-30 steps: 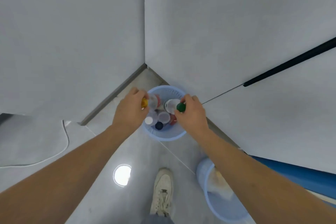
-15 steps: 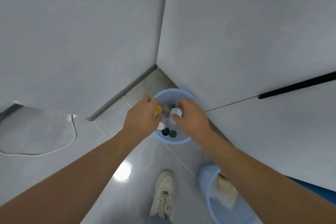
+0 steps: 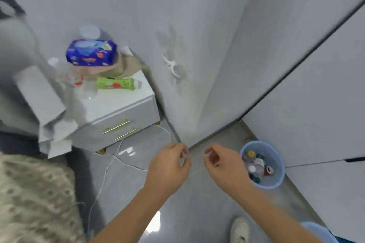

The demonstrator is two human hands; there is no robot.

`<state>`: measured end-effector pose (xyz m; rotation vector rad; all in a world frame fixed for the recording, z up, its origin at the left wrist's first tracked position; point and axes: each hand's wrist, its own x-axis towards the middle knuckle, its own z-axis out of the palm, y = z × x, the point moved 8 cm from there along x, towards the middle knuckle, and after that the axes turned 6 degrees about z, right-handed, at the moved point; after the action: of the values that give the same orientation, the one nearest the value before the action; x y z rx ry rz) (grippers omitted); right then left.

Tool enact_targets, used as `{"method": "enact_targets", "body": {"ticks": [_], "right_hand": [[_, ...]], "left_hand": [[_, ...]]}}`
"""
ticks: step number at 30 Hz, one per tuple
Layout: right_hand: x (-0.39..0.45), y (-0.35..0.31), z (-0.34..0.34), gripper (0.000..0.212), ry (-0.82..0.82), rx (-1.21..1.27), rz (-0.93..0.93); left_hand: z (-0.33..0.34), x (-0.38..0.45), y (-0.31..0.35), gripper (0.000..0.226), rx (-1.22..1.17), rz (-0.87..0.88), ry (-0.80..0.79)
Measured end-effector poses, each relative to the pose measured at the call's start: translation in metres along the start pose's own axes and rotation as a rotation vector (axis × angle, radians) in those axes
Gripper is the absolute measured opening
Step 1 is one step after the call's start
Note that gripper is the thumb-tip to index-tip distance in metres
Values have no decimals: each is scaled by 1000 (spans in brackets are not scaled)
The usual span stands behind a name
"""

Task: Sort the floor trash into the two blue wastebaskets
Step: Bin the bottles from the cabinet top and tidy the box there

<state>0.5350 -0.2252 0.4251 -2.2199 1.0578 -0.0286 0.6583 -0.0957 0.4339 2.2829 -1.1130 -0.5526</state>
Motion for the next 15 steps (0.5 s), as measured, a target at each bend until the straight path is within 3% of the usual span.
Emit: {"method": "enact_targets", "body": {"ticks": [5, 10, 15], "right_hand": [[11, -142, 68, 12, -81, 61, -121], [87, -234, 108, 13, -86, 65, -230], [197, -272, 153, 36, -87, -120, -299]], "left_hand": [[-125, -27, -92, 10, -5, -118, 159], [-191, -11, -172, 6, -6, -188, 308], [-246, 46, -231, 43, 149, -229, 489]]}}
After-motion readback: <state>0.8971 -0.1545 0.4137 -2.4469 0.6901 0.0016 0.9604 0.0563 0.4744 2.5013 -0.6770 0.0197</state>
